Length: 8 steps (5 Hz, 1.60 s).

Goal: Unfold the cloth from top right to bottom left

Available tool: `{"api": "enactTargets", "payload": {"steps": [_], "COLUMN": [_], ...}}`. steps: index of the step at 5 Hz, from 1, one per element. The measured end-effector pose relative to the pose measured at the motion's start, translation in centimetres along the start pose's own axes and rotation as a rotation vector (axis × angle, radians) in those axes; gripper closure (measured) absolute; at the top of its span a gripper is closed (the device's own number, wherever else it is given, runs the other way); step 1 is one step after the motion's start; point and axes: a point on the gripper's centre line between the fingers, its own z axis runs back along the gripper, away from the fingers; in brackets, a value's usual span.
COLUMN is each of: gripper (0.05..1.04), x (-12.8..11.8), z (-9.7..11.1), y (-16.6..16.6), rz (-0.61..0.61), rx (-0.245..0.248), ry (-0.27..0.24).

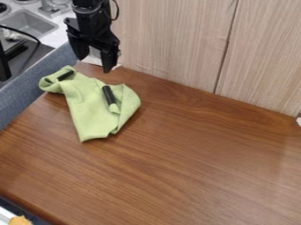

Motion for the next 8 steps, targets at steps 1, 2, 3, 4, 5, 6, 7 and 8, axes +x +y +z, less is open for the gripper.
{"api": "enactTargets", "payload": {"steps": [1, 2, 3, 4, 5, 6, 7, 8], "gripper": [0.083, 0.083, 0.083, 0.083, 0.083, 0.083, 0.134, 0.425], "x": [-0.4, -0.5, -0.7, -0.9, -1.3, -1.5, -1.6, -1.5], "z": [-1.1, -2.3, -3.6, -5.0, -6.4, -7.1, -7.6, -7.7], "y": [-0.2, -0.6, -0.9, -1.1, -1.5, -1.7, -1.9, -1.9], "rz": [0.009, 0.077, 0.107, 0.108, 0.106, 0.101, 0.099, 0.104], "rx": [-0.015, -0.031, -0.041, -0.036, -0.049, -0.054, -0.062, -0.043], "ry": [0.029, 0.048, 0.065, 0.078, 0.111, 0.125, 0.137, 0.14]}}
